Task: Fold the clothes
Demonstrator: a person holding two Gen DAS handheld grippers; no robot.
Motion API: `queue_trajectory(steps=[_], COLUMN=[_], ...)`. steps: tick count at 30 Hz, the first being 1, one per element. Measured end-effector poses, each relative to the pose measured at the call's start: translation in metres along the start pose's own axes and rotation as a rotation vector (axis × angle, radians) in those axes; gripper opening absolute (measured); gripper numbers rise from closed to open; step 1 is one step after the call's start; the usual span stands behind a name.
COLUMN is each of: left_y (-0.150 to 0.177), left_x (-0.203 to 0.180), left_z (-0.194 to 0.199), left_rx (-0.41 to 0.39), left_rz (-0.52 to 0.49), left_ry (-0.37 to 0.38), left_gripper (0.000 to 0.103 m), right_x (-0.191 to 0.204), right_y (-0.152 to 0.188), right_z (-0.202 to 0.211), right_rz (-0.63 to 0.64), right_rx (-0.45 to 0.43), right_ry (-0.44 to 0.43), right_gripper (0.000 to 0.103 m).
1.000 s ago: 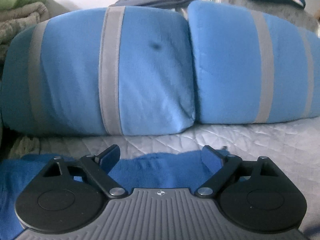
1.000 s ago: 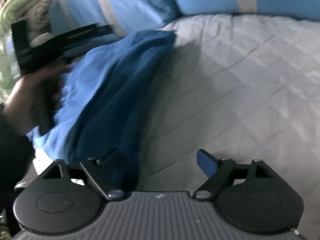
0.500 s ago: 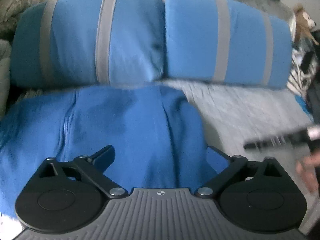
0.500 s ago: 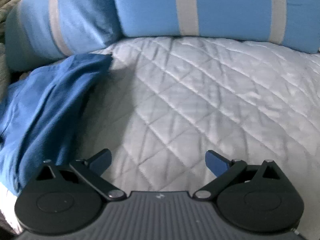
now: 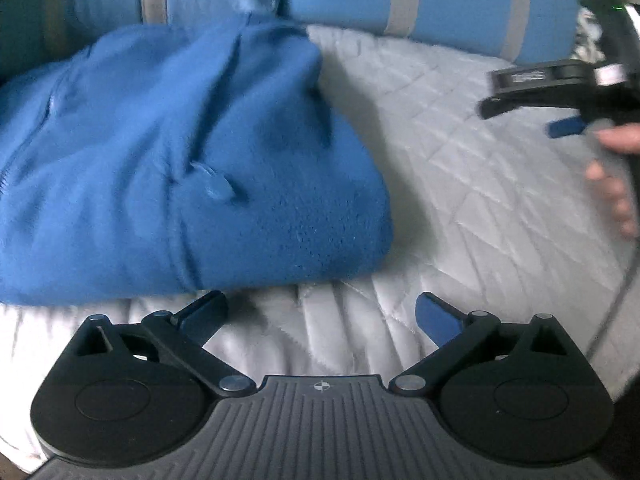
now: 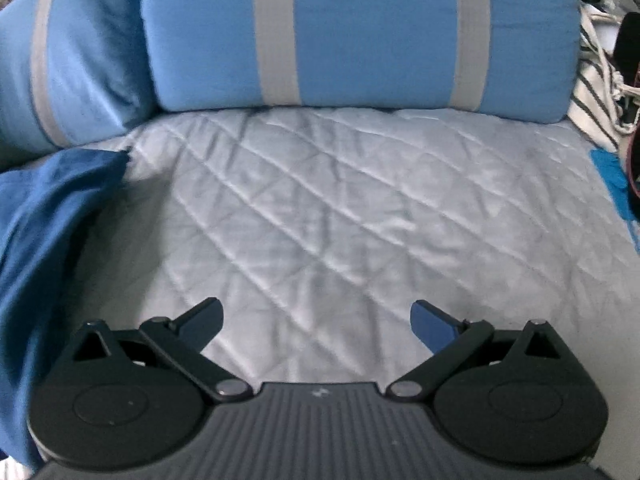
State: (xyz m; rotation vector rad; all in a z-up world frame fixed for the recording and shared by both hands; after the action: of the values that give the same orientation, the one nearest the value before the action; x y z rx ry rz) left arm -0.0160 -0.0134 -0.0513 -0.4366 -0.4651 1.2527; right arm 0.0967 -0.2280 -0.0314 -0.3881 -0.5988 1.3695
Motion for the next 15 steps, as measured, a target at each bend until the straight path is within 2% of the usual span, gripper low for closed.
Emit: queue_trajectory(steps=[2,6,7,15], left_y=[-0.002,0.004,0.002,-0.006], left_x=[-0.003,-0.006,-0.008,-0.014], left_z=[-0.009,-0.014,-0.014,-0.017], left_rx=[-0.020,-0.079,-0.074,-0.025], left_rz=[-0.002,0.026,0.030,0.069], left_ry=[-0.042,-0.101,-0.118,-0.149], left_gripper=[0.103,0.103,0.103,0.103], right_x=[-0.008,-0.025,-0.028,-0.028], right_y=[-0.001,0.000,0.001,0.010], right_z=[-0.007,-0.026,-0.029,-0.030], right_rz=[0.011,0.020,0.012,-0.025], right_rx=[0.013,0.098,0.111,0.053], right_ry=[0.031,0.100,0.110,0.142], right_gripper=[0.103,0.103,0.103,0.103])
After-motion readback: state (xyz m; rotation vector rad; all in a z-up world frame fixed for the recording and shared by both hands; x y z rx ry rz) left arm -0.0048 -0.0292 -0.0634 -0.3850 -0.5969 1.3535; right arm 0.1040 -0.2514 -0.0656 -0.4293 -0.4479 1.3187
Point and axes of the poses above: each gripper's, at about its wrist camera, not at the fingertips, and z roughly against the way its jaws point, x to its left, y to its underside, the point moved 2 cm from there along -z, roughly the way its jaws point, and after that the axes turned 11 degrees about -z, right-handed, at the moved point
